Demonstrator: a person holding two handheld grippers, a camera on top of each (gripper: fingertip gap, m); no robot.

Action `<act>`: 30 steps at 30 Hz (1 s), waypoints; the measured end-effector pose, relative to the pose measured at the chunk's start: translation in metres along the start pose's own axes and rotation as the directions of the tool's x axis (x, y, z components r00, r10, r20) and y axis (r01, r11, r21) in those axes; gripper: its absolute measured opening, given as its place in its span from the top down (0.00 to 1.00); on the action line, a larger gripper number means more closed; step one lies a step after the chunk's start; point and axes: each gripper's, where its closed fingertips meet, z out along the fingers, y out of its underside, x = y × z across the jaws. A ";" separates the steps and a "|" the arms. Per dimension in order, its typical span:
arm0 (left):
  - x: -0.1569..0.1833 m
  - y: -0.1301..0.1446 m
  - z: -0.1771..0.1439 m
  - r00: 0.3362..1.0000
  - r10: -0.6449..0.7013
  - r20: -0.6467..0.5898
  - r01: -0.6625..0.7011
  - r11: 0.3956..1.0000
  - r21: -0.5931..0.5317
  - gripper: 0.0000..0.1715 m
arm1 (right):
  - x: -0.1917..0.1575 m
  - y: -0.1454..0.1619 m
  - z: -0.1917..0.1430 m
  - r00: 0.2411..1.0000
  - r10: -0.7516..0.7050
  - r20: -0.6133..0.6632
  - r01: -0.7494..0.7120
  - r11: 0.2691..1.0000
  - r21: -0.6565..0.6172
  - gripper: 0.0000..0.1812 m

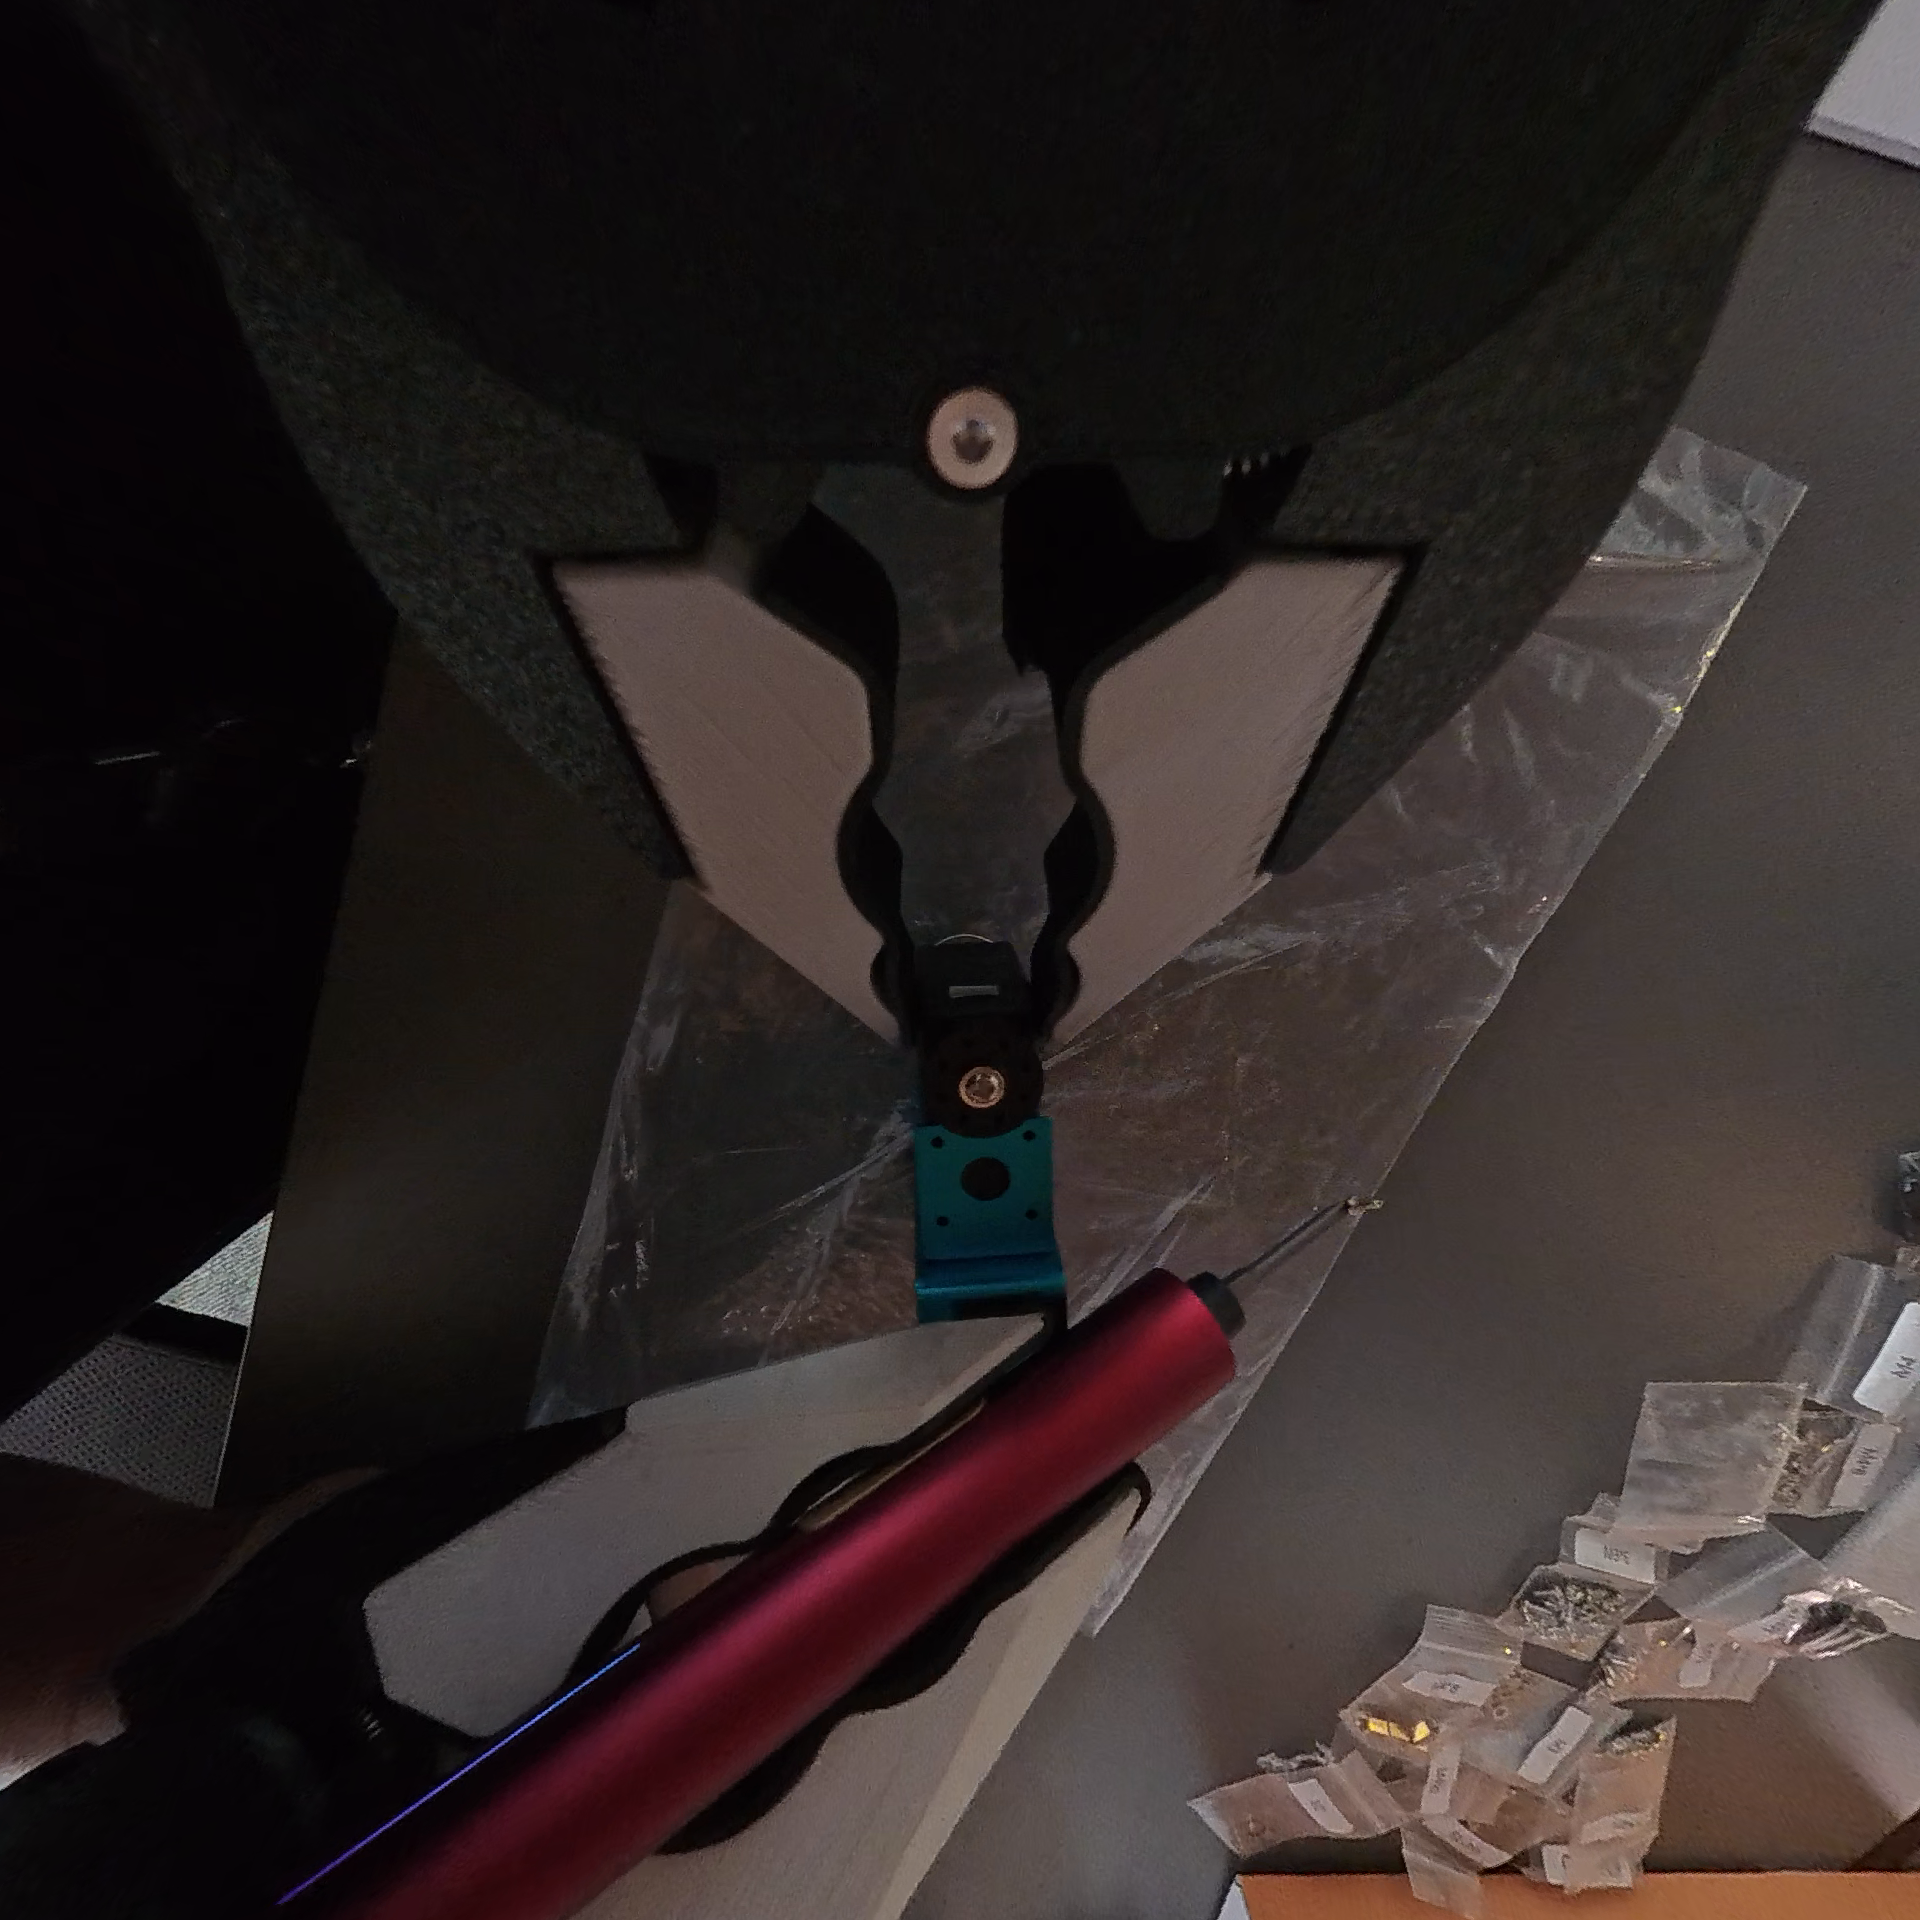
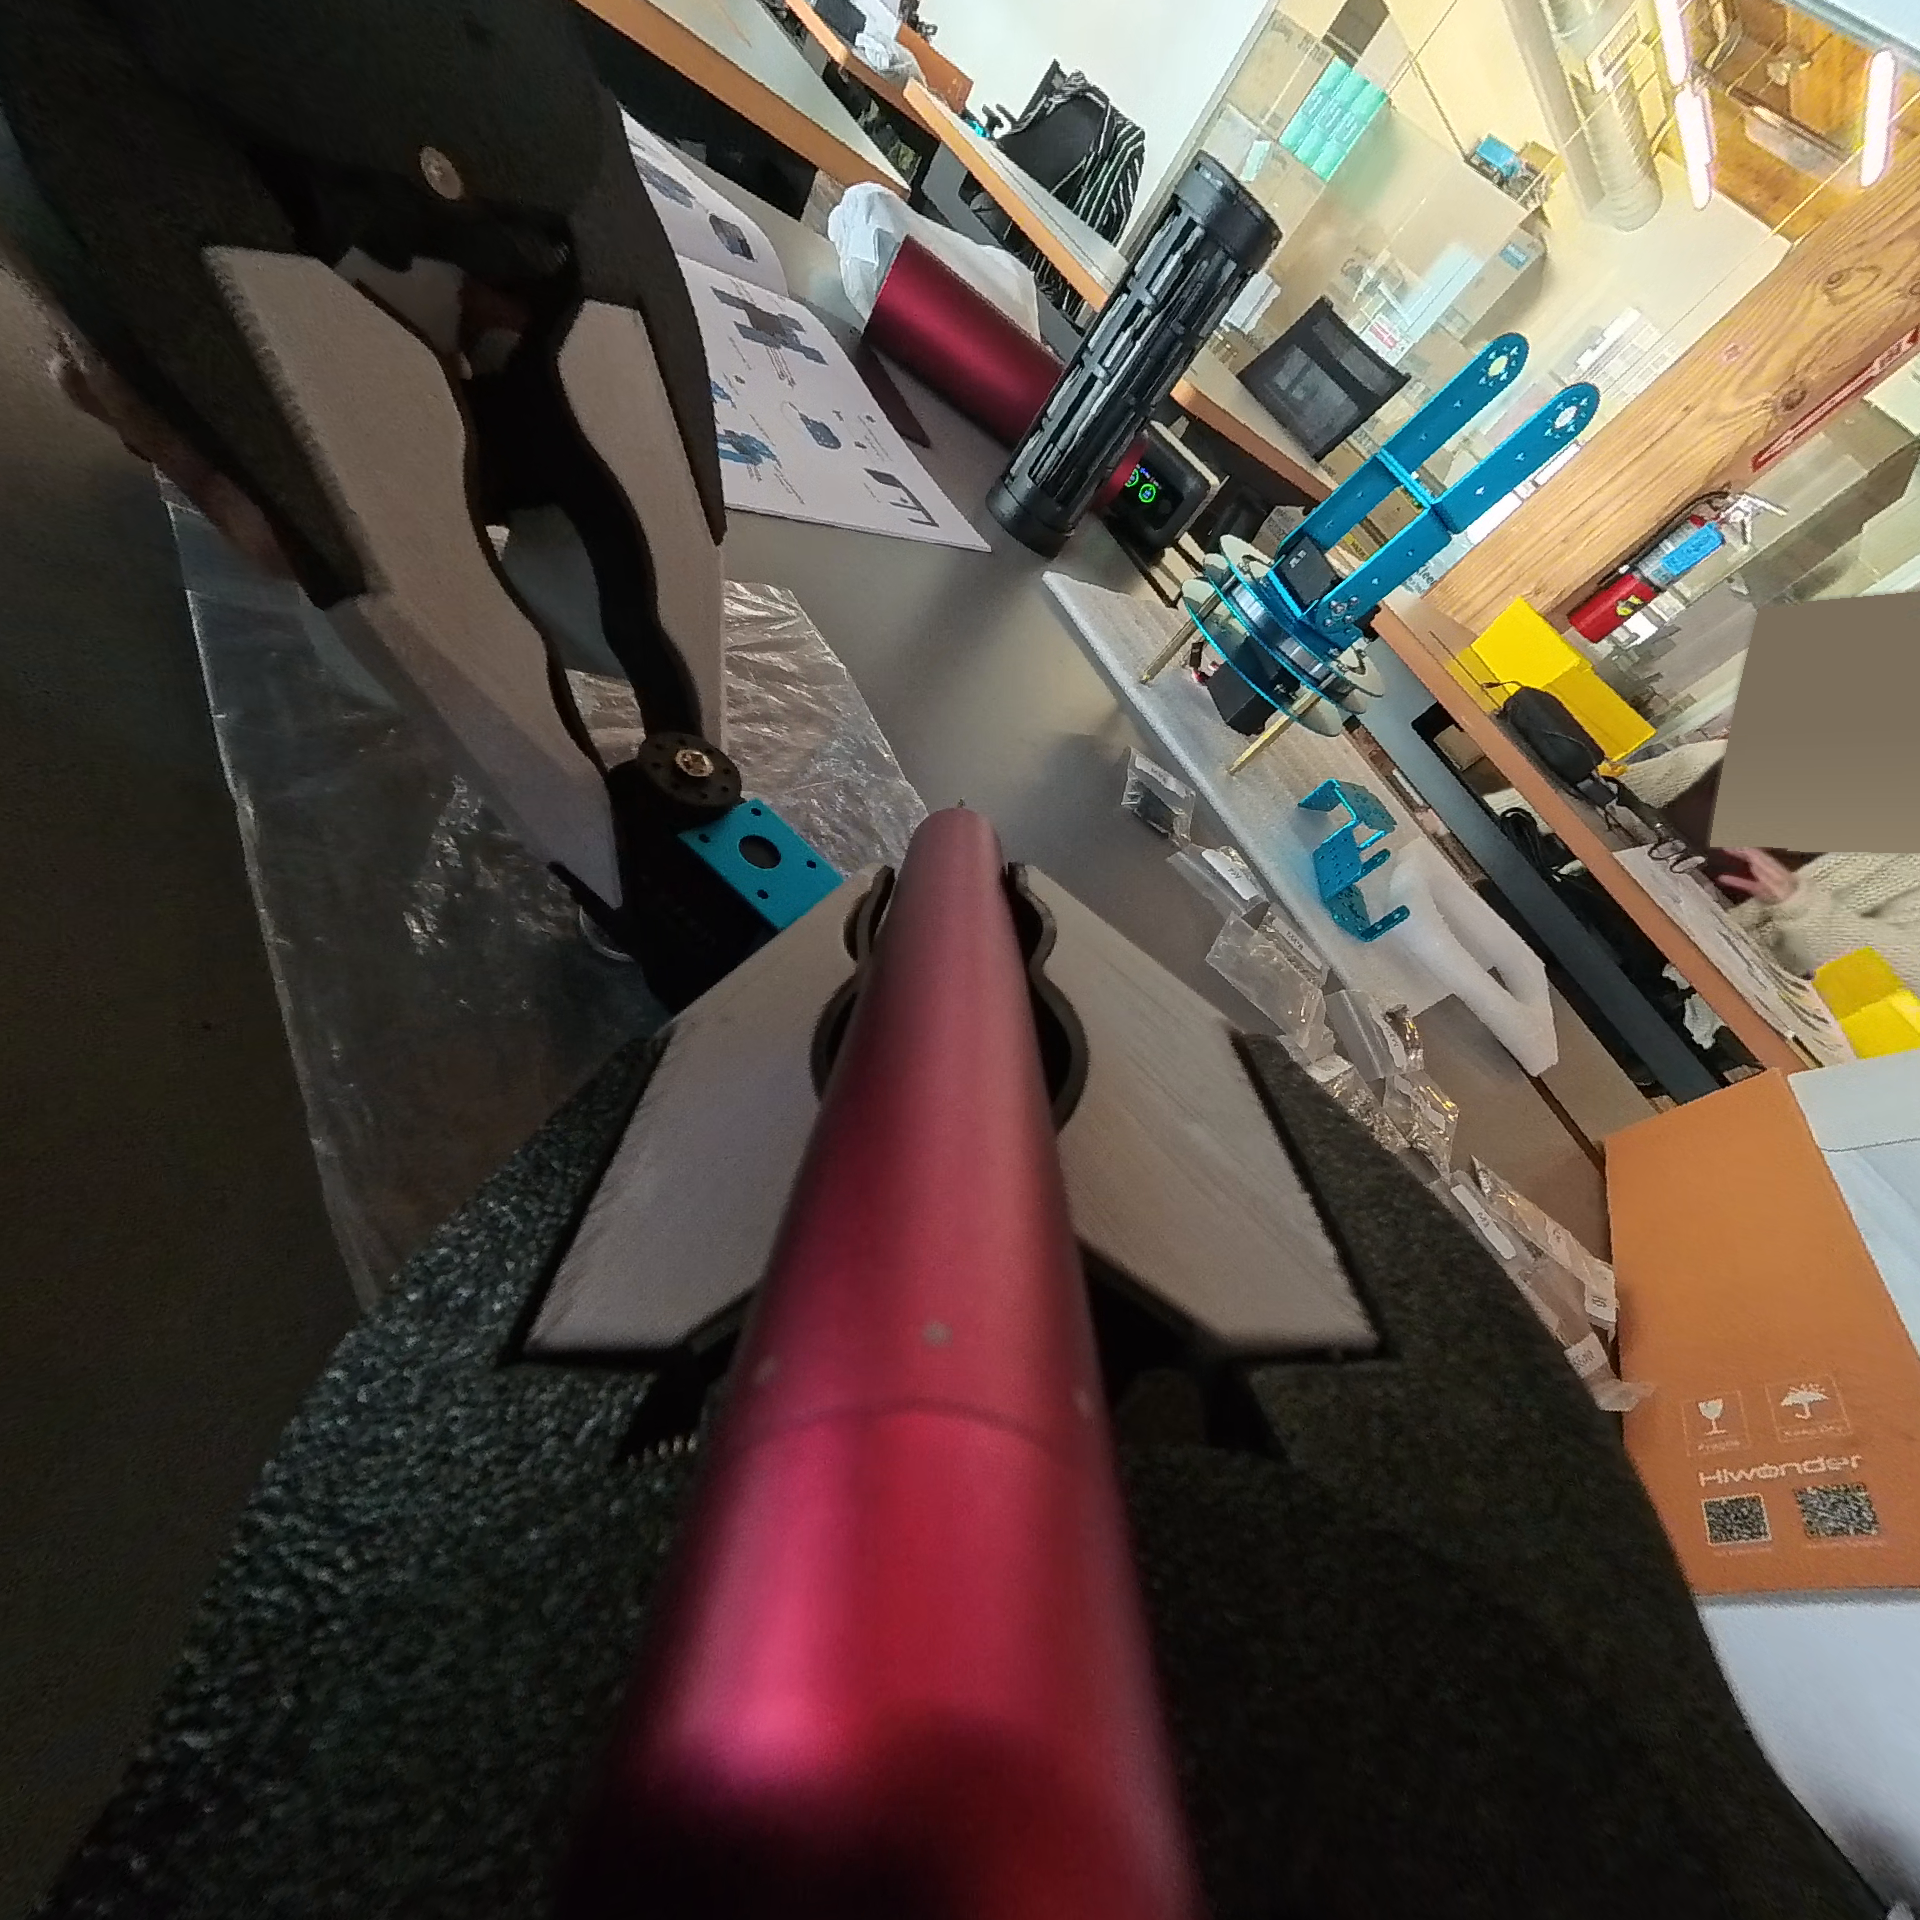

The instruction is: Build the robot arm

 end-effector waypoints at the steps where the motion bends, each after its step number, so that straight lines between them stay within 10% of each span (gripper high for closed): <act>1: 0.000 0.000 0.000 1.000 0.002 -0.003 -0.002 1.000 0.003 0.88 | 0.000 0.000 0.000 1.000 0.001 0.001 -0.001 1.000 0.000 0.87; 30: 0.001 0.000 -0.001 1.000 -0.004 -0.013 0.004 1.000 0.024 0.88 | -0.001 0.000 0.000 1.000 0.002 0.010 -0.002 1.000 0.004 0.88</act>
